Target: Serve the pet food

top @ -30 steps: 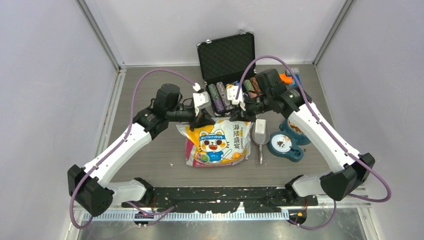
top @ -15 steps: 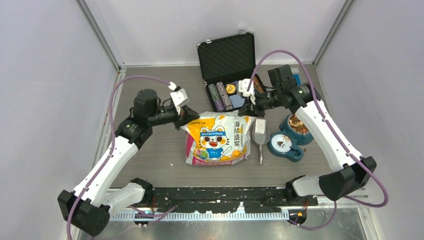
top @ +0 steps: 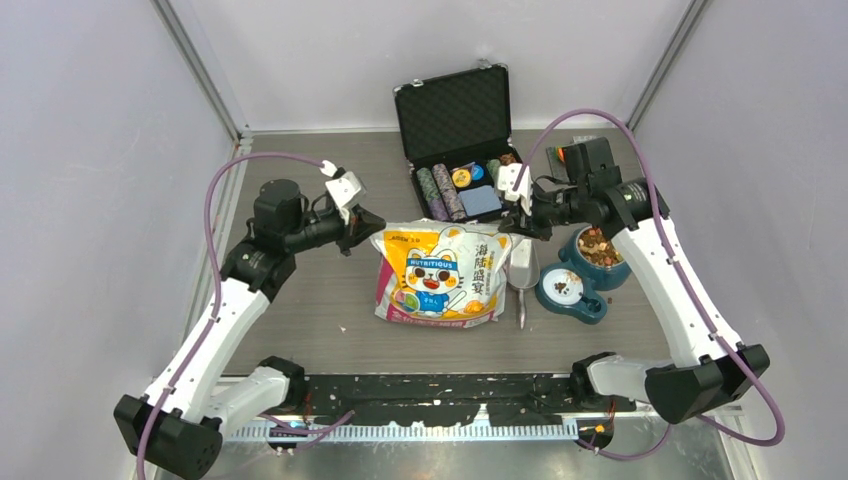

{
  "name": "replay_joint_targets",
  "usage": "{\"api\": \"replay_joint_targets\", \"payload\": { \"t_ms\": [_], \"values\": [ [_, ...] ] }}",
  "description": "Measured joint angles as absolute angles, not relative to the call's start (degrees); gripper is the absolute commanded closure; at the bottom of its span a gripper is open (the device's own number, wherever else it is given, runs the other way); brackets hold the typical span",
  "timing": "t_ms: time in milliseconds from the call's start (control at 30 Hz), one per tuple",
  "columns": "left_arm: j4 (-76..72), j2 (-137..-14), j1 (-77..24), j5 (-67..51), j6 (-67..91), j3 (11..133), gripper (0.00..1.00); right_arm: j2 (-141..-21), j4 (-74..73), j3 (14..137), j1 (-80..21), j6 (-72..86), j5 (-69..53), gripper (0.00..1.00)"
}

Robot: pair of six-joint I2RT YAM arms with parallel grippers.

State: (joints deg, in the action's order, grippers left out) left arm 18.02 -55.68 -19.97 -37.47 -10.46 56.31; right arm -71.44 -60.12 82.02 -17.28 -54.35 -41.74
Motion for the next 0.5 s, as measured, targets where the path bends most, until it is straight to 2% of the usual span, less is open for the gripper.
{"api": "replay_joint_targets", "payload": {
  "t_ms": [367, 500],
  "values": [
    [19.6, -52.2, -18.7, -34.4, -10.2, 55.5, 1.0, -69.1, -60.8, 81.0, -16.5, -56.4, -40.1, 0.95],
    [20.5, -49.5, -17.3, -29.8, -10.8, 54.9, 1.0, -68.7, -62.4, 80.9, -15.6, -57.0, -37.8, 0.95]
  ]
}}
